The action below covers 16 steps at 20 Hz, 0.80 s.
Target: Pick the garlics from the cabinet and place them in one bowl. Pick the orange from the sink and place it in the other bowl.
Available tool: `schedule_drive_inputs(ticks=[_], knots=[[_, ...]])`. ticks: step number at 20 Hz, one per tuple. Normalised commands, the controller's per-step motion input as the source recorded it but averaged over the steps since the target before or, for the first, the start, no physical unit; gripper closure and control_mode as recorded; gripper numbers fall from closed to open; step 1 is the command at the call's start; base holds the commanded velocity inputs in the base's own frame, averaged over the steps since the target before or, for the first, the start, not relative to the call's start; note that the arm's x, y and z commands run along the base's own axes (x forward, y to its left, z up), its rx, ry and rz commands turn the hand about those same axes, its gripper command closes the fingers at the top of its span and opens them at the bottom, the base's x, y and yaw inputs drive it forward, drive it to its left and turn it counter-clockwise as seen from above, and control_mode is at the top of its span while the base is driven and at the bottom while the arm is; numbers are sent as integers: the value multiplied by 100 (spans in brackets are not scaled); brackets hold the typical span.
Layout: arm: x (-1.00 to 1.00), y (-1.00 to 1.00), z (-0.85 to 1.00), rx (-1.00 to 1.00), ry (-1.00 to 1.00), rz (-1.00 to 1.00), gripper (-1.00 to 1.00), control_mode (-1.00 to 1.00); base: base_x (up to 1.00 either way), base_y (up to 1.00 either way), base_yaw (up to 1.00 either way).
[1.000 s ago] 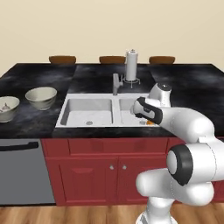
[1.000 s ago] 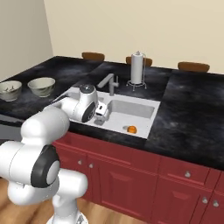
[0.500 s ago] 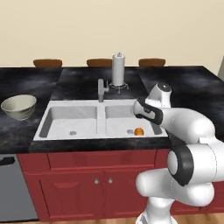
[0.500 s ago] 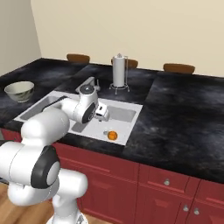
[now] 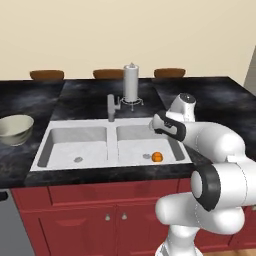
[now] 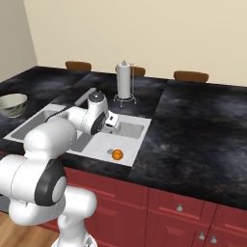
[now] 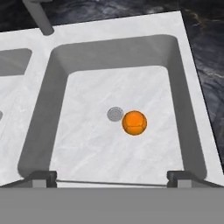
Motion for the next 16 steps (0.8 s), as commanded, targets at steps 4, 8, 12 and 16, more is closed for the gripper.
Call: schedule_drive_inputs(ticks=[4,8,12,16], knots=[[0,0,0,0,0,0,-100,100,34,-3,-8],[0,0,0,0,0,0,-100,100,33,-1,-7],[0,0,0,0,0,0,-100,100,34,0,-7],[0,0,0,0,0,0,-100,100,34,0,-7]])
